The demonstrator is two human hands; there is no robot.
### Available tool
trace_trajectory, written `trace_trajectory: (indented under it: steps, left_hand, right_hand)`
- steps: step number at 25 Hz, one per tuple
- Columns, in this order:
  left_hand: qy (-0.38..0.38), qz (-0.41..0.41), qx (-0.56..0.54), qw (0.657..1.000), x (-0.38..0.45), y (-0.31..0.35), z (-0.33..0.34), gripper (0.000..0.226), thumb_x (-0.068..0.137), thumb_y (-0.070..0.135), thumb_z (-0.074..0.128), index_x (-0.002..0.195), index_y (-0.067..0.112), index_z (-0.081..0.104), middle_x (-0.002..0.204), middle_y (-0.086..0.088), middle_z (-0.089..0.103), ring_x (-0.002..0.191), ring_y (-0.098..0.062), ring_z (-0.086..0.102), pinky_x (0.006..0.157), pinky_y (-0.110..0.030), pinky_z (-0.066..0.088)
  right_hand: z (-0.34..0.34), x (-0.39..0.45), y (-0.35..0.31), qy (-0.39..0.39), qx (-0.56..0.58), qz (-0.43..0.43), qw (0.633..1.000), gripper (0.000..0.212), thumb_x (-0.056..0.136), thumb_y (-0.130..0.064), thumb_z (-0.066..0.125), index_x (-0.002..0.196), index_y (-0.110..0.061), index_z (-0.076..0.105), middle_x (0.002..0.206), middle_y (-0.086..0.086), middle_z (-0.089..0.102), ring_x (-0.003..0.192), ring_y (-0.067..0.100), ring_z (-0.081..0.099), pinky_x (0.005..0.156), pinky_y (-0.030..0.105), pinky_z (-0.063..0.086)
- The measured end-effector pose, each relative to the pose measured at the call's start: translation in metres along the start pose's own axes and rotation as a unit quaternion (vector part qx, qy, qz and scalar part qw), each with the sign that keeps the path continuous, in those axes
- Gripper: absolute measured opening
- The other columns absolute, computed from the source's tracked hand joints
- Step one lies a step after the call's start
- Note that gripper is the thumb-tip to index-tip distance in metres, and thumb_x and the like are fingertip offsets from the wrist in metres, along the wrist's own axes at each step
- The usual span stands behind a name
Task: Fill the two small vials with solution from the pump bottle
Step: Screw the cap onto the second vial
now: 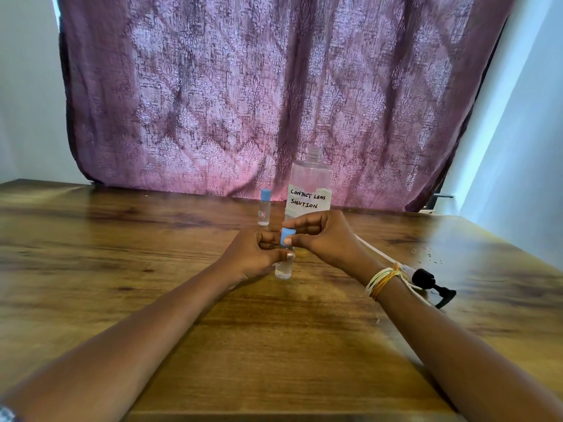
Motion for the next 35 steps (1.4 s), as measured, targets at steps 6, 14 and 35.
trace_trajectory:
  steps: [6, 14, 35]
  left_hand:
    - [0.05, 0.017, 0.029, 0.998, -0.004, 0.006, 0.002, 0.023, 0.074, 0.008, 0.08, 0.091, 0.023, 0.078, 0.089, 0.001, 0.078, 0.087, -0.01, 0.073, 0.082, -0.033, 0.057]
    - [0.005, 0.019, 0.047, 0.999, -0.005, 0.008, -0.005, 0.023, 0.08, 0.019, 0.076, 0.08, 0.041, 0.075, 0.086, 0.01, 0.078, 0.082, -0.001, 0.067, 0.076, -0.019, 0.049]
    - [0.126, -0.129, 0.358, 0.916, 0.012, -0.024, -0.059, 0.032, 0.088, 0.026, 0.049, 0.111, 0.013, 0.066, 0.113, -0.017, 0.068, 0.102, -0.032, 0.062, 0.088, -0.041, 0.052]
  right_hand:
    - [0.008, -0.006, -0.003, 0.123, -0.053, 0.051, 0.99, 0.019, 0.062, -0.02, 0.089, 0.076, -0.027, 0.078, 0.073, -0.013, 0.071, 0.077, -0.007, 0.066, 0.07, 0.012, 0.053]
    - [-0.003, 0.004, 0.022, -0.201, -0.022, 0.098, 0.974, 0.052, 0.079, 0.003, 0.073, 0.124, -0.011, 0.052, 0.115, 0.008, 0.065, 0.099, 0.015, 0.063, 0.088, 0.026, 0.051]
    - [0.112, 0.106, 0.03, 0.005, -0.243, 0.078, 0.967, 0.034, 0.082, -0.026, 0.067, 0.057, -0.02, 0.045, 0.071, 0.007, 0.059, 0.071, 0.025, 0.056, 0.062, 0.031, 0.041]
Point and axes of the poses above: each hand's wrist, its own x-axis towards the middle knuckle, its own z-axis out of the palm, y = z × x, the point moved 2 cm from there along x, towards the middle knuckle
